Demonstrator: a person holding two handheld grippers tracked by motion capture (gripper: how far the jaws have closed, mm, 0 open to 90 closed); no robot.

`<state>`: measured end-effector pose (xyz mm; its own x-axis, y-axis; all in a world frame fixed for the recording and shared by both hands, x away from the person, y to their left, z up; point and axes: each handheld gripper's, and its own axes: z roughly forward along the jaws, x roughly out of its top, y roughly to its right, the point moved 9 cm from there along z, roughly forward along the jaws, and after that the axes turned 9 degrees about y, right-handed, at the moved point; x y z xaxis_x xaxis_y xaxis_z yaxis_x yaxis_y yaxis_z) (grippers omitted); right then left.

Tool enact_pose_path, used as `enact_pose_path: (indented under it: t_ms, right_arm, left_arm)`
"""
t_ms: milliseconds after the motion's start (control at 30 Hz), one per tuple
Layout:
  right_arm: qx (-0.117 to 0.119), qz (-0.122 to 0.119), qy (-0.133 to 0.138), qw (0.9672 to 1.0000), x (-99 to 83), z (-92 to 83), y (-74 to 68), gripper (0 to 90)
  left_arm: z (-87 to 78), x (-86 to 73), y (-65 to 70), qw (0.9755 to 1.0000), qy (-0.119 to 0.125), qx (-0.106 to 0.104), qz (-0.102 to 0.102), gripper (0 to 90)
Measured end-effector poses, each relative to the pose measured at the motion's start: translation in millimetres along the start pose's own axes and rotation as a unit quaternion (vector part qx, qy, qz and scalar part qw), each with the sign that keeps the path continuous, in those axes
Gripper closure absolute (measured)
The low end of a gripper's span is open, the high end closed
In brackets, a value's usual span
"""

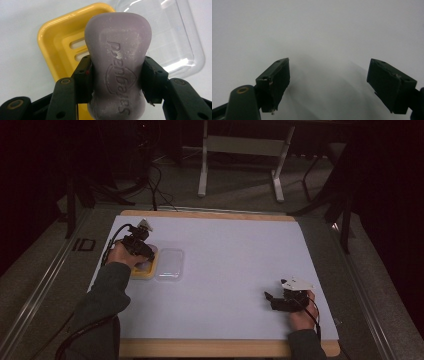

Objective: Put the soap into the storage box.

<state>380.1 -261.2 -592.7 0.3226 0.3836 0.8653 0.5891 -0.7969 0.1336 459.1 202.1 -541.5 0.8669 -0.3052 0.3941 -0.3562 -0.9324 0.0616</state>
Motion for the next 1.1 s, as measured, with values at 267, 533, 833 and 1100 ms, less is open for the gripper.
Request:
enact_pose_path:
  t_ms: [267, 533, 833, 1100]
  right_arm:
    - [0.000, 0.000, 0.000, 1.0000, -0.1, 0.2, 0.0, 18.2]
    - [-0.001, -0.003, -0.003, 1.0000, -0.4, 0.6, -0.5, 18.2]
    - [-0.001, -0.006, -0.005, 1.0000, -0.6, 0.9, -0.8, 18.2]
    - [-0.001, -0.005, -0.005, 1.0000, -0.6, 0.9, -0.7, 18.2]
  left_arm:
    - [5.5, -0.2, -3.1, 0.9998, -0.003, 0.007, -0.017, 49.8]
    - [12.9, -2.3, -8.4, 0.9992, -0.008, 0.016, -0.036, 49.8]
    - [19.2, -6.9, -12.1, 0.9985, -0.018, 0.025, -0.046, 49.7]
    - [25.2, -9.8, -13.1, 0.9979, -0.025, 0.034, -0.049, 49.7]
